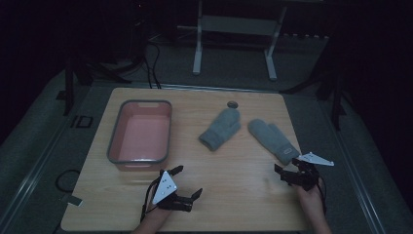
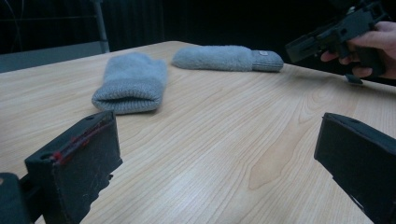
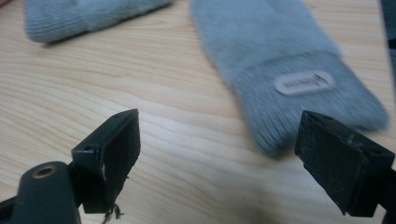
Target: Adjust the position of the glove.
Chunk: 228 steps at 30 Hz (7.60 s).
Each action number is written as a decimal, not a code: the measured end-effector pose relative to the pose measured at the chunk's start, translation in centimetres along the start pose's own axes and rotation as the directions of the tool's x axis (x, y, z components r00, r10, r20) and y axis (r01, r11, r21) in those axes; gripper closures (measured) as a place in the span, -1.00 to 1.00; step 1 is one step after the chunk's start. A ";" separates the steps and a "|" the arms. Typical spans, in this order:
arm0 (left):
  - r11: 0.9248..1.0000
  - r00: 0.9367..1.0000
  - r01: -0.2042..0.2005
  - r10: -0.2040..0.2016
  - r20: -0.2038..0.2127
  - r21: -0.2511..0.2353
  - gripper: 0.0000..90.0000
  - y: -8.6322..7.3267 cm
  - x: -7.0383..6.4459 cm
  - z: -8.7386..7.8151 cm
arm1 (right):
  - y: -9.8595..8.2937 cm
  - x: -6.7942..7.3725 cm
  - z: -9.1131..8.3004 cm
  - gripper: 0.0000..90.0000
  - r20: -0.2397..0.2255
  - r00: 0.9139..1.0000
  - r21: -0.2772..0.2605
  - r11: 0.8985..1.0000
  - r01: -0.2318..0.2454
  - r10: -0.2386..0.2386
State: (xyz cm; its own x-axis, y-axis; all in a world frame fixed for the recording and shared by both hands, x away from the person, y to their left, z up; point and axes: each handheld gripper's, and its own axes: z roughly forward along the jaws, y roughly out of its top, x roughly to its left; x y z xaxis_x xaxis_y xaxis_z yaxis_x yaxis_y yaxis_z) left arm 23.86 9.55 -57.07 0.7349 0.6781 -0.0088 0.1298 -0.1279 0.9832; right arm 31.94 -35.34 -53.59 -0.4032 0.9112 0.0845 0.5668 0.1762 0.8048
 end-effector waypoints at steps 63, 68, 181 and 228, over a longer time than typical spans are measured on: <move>0.999 0.999 0.034 -0.034 0.028 0.006 -0.99 0.0 0.3 0.0 | 15.9 9.6 20.4 -0.31 -0.221 0.918 0.100 0.929 0.356 -0.328; 0.999 0.999 0.035 -0.035 0.028 0.006 -0.99 0.0 0.3 0.0 | 14.8 9.6 21.8 -0.25 -0.225 0.910 0.149 0.911 0.384 -0.347; 0.999 0.999 0.049 -0.049 0.008 0.012 -0.99 0.0 0.3 0.0 | 6.7 -4.0 8.5 0.78 -0.076 0.991 0.127 0.985 0.120 -0.111; 0.999 0.999 0.032 -0.032 0.001 0.013 -0.99 0.0 0.2 0.0 | 2.0 4.4 2.1 -0.05 0.195 0.981 0.077 0.996 -0.033 0.018</move>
State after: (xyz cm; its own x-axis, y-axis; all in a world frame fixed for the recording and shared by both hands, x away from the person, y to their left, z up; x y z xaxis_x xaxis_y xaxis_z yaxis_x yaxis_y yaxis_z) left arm 23.96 9.67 -57.04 0.7312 0.6809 -0.0408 0.1624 -0.1156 0.9799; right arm 32.78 -30.24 -52.83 -0.2452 0.9693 -0.0178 0.6334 0.1740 0.7540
